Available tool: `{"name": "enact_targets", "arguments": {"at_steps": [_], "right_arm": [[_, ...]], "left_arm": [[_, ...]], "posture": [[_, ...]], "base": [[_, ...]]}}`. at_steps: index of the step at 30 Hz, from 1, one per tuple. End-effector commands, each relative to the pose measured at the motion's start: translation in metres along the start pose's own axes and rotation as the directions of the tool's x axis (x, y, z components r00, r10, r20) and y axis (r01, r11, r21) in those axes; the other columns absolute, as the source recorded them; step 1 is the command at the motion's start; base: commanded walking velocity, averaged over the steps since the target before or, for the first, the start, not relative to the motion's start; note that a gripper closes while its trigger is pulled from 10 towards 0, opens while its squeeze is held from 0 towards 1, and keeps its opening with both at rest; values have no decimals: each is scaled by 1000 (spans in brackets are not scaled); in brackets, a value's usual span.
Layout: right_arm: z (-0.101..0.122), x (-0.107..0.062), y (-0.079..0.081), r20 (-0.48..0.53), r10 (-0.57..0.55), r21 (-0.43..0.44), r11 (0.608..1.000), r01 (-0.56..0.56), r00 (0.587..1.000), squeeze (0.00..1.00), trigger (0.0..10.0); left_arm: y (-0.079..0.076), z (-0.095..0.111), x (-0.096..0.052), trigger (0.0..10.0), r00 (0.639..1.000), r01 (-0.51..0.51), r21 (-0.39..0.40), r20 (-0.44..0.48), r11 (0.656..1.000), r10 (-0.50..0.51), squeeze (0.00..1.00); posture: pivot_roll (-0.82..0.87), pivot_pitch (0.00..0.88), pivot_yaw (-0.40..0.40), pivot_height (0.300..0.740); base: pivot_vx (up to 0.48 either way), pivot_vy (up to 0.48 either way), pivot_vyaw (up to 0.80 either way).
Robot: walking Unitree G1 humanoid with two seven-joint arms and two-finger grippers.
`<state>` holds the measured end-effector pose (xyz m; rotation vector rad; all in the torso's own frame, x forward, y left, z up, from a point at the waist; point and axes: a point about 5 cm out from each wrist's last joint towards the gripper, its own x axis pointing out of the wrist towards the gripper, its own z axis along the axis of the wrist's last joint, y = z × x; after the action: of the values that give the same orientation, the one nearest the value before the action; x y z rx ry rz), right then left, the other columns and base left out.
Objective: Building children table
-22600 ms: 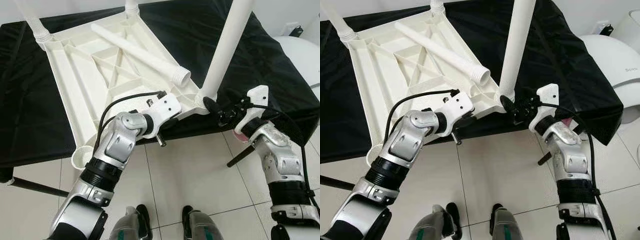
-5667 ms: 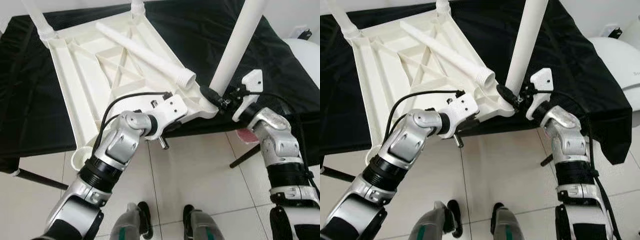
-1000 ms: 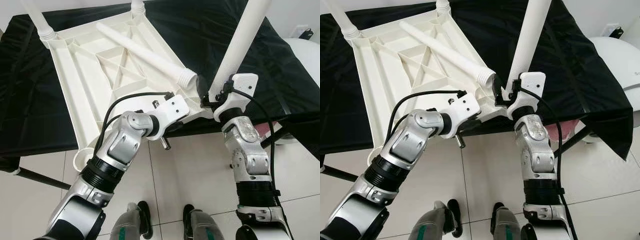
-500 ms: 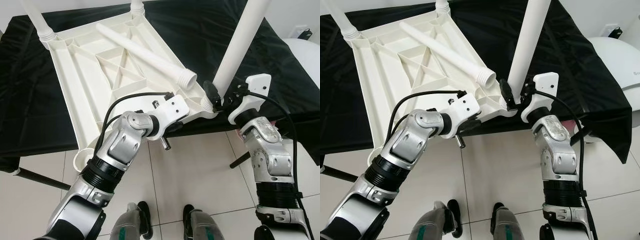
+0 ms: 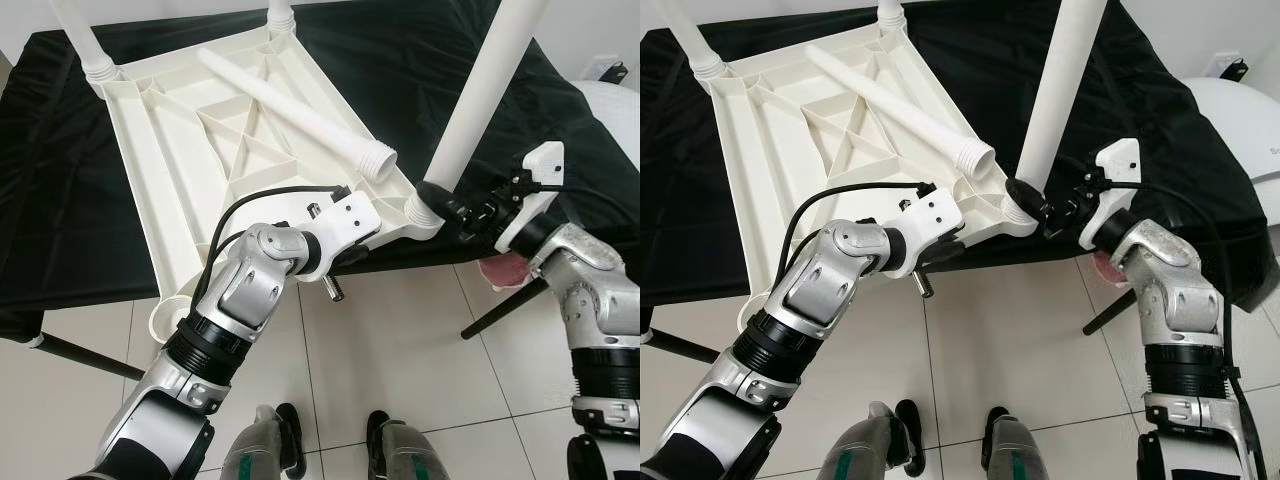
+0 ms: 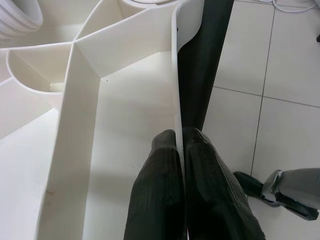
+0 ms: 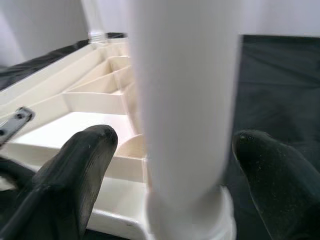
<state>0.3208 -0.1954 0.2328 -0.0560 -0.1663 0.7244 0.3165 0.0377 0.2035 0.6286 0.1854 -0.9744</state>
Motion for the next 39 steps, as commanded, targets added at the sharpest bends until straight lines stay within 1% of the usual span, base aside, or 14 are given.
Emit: {"name": "enact_targets", "arguments": {"at_steps": [1, 6, 8, 9, 12, 14, 19, 24, 31, 32, 33, 34, 35, 39], "right_arm": [[-4, 0, 0, -24, 33, 19, 999, -33, 999, 0, 10000], [-5, 3, -1, -36, 75, 14, 997, -75, 997, 0, 10000], [-2, 7, -6, -40, 103, -3, 995, -103, 994, 0, 10000], [-1, 9, -10, -40, 97, -29, 995, -98, 994, 0, 10000], [0, 10, -13, -40, 91, -47, 995, -93, 995, 0, 10000], [2, 13, -17, -34, 78, -77, 994, -80, 996, 0, 10000], [3, 16, -19, -30, 85, -91, 992, -88, 996, 0, 10000], [5, 19, -21, -25, 100, -125, 987, -102, 995, 0, 10000], [4, 21, -22, -16, 108, -139, 984, -109, 994, 0, 10000], [3, 21, -22, -15, 106, -139, 985, -107, 994, 0, 8235], [3, 22, -23, -16, 106, -142, 984, -108, 994, 0, 6980], [3, 21, -23, -16, 107, -142, 984, -108, 994, 0, 4863], [3, 21, -23, -15, 107, -142, 984, -108, 994, 0, 0], [3, 20, -24, -13, 106, -138, 985, -107, 994, 0, 0]], "left_arm": [[11, 16, -6, 10000, 990, -129, 51, 62, 990, 125, 0], [11, 17, -7, 10000, 990, -128, 51, 62, 990, 125, 0], [10, 17, -7, 10000, 990, -127, 51, 63, 991, 124, 0], [10, 17, -7, 10000, 990, -126, 51, 64, 991, 122, 0], [9, 17, -7, 10000, 991, -125, 51, 64, 991, 121, 0], [9, 18, -6, 10000, 991, -120, 54, 65, 991, 117, 0], [7, 18, -6, 10000, 992, -113, 57, 65, 992, 109, 0], [6, 17, -5, 10000, 993, -107, 59, 60, 993, 103, 0], [6, 17, -4, 10000, 993, -109, 55, 57, 993, 106, 0], [6, 17, -4, 10000, 993, -109, 54, 58, 993, 106, 0], [7, 17, -4, 10000, 993, -110, 54, 57, 992, 107, 0], [7, 17, -4, 10000, 993, -110, 54, 57, 992, 107, 0], [6, 17, -4, 10000, 993, -110, 54, 57, 992, 107, 0], [6, 17, -4, 10000, 993, -109, 55, 57, 993, 106, 0]], "posture": [[-148, 200, 52, 740], [-142, 197, 50, 740], [-142, 194, 51, 740], [-142, 193, 52, 740], [-142, 193, 52, 740], [-143, 192, 54, 740], [-141, 191, 56, 740], [-141, 193, 54, 740], [-141, 197, 50, 740], [-141, 197, 50, 740], [-141, 197, 50, 740], [-141, 202, 50, 740], [-141, 202, 50, 740], [-141, 202, 50, 740]], "base": [[0, 0, 0], [0, 0, 0], [0, 0, 0], [0, 0, 0], [0, 0, 0], [0, 0, 0], [0, 0, 0], [0, 0, 0], [0, 0, 0], [0, 0, 0], [0, 0, 0], [0, 0, 0], [0, 0, 0], [0, 0, 0]]}}
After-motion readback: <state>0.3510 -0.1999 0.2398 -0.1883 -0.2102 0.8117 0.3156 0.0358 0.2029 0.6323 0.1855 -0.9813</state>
